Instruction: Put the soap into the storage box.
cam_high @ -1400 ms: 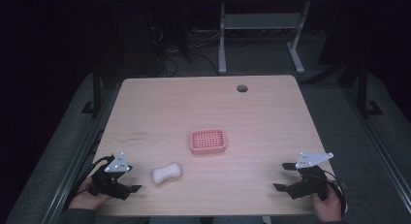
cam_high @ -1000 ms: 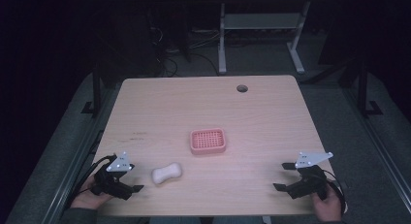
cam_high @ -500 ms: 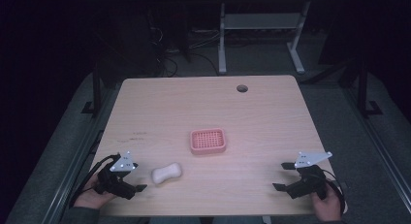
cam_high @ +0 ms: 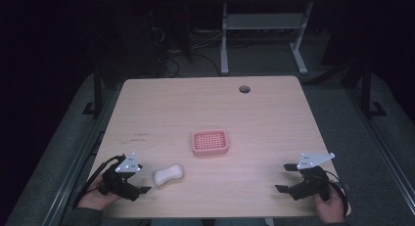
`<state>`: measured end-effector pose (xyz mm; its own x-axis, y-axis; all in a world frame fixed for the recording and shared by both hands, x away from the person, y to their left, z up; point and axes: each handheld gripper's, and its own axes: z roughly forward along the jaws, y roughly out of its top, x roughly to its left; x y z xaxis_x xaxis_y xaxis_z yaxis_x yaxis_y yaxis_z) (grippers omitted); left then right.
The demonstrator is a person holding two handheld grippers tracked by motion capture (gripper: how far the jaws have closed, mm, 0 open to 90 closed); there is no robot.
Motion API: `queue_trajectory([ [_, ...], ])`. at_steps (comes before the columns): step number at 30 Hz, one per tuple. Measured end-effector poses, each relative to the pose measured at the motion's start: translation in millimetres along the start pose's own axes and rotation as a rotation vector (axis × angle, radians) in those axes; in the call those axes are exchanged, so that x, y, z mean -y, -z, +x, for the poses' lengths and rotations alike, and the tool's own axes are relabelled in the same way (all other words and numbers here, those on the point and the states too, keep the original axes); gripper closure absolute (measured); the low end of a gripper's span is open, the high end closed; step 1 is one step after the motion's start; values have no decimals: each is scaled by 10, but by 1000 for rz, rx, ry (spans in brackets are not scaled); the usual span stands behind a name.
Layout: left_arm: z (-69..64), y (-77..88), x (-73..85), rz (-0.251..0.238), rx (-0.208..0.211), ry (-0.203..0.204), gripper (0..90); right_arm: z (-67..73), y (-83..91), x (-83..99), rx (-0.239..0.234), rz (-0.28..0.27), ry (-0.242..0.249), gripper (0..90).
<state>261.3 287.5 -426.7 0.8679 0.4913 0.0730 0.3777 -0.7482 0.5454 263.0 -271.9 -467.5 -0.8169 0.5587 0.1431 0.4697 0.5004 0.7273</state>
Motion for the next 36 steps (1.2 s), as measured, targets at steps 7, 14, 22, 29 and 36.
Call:
queue_trajectory([
  [7, -4, -22, -10, 1, 3, 3, 199, -2, -2, -1, -2, -1, 1, 142],
  [14, -4, -19, -36, -7, 0, -8, 199, -3, -6, -2, -3, -2, 4, 142],
  [22, -11, -30, -64, -4, 0, -14, 200, -3, -4, -5, -2, -1, 7, 141],
  [29, -20, -39, -89, -5, 1, -19, 203, -2, -6, -7, -4, 1, 5, 142],
  [36, -25, -49, -109, -8, 0, -22, 204, 1, -6, -10, -4, 1, 2, 142],
])
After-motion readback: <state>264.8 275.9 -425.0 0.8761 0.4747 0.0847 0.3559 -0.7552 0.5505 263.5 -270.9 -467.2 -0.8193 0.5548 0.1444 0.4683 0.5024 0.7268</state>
